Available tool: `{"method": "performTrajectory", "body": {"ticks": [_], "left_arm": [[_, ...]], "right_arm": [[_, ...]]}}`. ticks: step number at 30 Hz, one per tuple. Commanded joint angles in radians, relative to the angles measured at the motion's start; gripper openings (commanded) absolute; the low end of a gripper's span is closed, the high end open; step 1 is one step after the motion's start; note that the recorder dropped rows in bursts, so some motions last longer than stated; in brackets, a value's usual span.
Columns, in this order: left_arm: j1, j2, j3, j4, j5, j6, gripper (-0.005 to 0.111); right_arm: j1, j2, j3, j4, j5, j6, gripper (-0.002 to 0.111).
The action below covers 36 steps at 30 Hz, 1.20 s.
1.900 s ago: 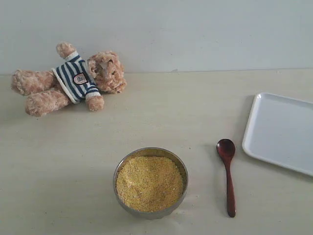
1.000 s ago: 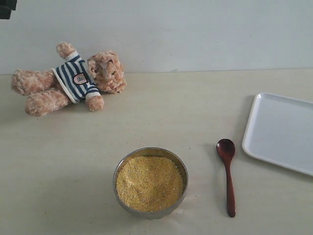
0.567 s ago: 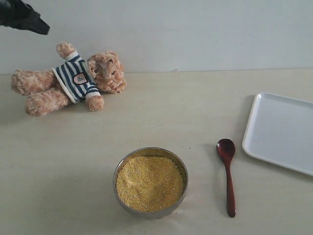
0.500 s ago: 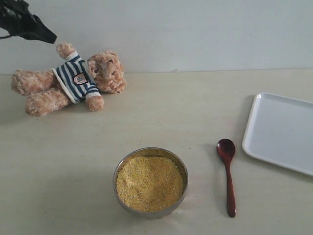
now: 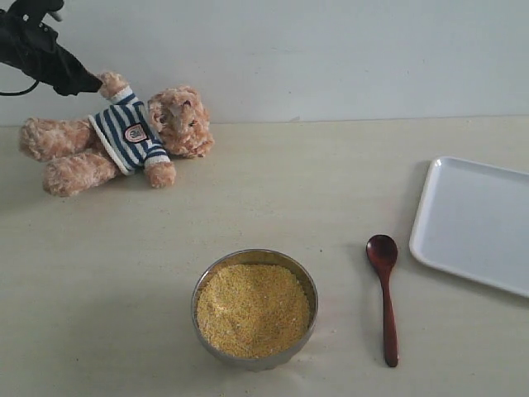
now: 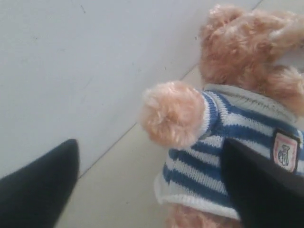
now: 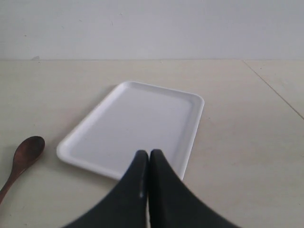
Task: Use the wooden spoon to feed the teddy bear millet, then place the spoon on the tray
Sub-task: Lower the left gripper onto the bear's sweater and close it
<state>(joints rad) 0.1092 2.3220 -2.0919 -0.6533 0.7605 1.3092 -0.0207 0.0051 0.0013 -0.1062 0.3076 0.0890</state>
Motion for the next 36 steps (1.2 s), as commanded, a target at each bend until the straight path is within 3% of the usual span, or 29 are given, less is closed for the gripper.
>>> {"method": "performTrajectory", "body": {"ticks": [1, 5, 8, 14, 22, 36], "left_arm": [[-0.002, 0.030, -0.007, -0.052, 0.053, -0.022, 0.111], [-0.002, 0.056, -0.007, -0.026, 0.191, 0.080, 0.111], [-0.002, 0.077, -0.007, -0.019, 0.202, 0.154, 0.111], [-0.002, 0.123, -0.007, -0.039, 0.153, 0.356, 0.111], [-0.009, 0.204, -0.007, -0.092, 0.015, 0.493, 0.111], [-0.017, 0.204, -0.007, -0.103, -0.022, 0.517, 0.111]], "right_arm": [[-0.007, -0.005, -0.001, -0.007, -0.026, 0.000, 0.001], [-0.007, -0.005, -0.001, -0.007, -0.026, 0.000, 0.001], [-0.007, -0.005, -0.001, -0.007, -0.026, 0.000, 0.001], [-0.007, -0.005, -0.001, -0.007, -0.026, 0.000, 0.001], [-0.007, -0.005, -0.001, -0.007, -0.026, 0.000, 0.001], [-0.007, -0.005, -0.001, -0.007, -0.026, 0.000, 0.001]]}}
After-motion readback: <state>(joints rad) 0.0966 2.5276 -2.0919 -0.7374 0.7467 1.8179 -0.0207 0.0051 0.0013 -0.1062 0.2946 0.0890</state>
